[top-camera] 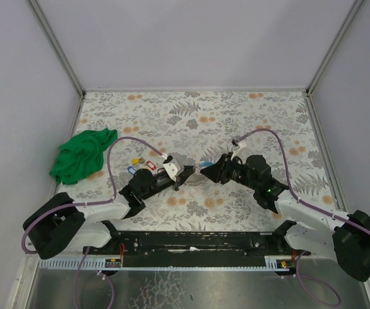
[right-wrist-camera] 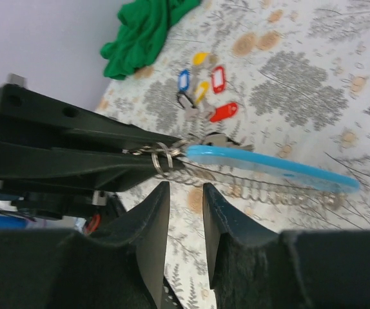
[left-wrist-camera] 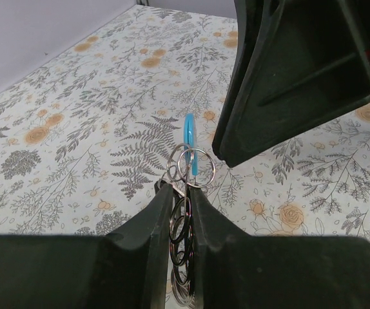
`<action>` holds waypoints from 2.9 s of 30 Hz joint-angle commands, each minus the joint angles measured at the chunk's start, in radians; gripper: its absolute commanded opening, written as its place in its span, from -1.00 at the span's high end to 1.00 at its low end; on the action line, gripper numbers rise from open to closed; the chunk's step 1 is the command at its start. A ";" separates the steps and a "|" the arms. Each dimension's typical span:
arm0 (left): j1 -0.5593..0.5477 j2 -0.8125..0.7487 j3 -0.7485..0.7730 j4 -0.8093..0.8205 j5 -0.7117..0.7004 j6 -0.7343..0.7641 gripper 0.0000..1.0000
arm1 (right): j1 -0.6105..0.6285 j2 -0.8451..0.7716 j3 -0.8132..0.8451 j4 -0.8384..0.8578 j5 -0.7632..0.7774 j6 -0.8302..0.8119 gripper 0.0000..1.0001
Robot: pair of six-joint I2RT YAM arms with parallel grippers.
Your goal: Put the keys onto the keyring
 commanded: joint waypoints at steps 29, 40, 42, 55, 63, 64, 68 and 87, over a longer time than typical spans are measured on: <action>-0.032 0.038 0.012 0.185 -0.094 -0.080 1.00 | -0.015 0.131 -0.071 0.482 -0.054 0.216 0.44; -0.048 0.044 0.012 0.186 -0.122 -0.073 1.00 | -0.015 0.150 -0.072 0.516 -0.072 0.218 0.62; -0.050 0.043 0.011 0.182 -0.124 -0.071 0.99 | -0.016 0.134 -0.067 0.475 -0.066 0.188 0.72; -0.050 -0.061 -0.022 0.033 -0.055 -0.067 0.46 | -0.015 0.051 0.204 -0.146 -0.160 -0.344 1.00; 0.001 -0.145 -0.030 -0.076 0.099 -0.006 0.25 | -0.015 0.095 0.487 -0.633 -0.191 -0.818 1.00; 0.014 -0.163 -0.032 -0.081 0.124 -0.003 0.24 | -0.015 0.101 0.515 -0.672 -0.192 -0.872 1.00; 0.058 -0.235 -0.044 -0.078 0.183 0.006 0.21 | -0.015 0.132 0.593 -0.758 -0.205 -1.040 1.00; 0.142 -0.165 0.027 -0.088 0.357 0.012 0.23 | -0.014 0.283 0.680 -0.901 -0.410 -1.380 1.00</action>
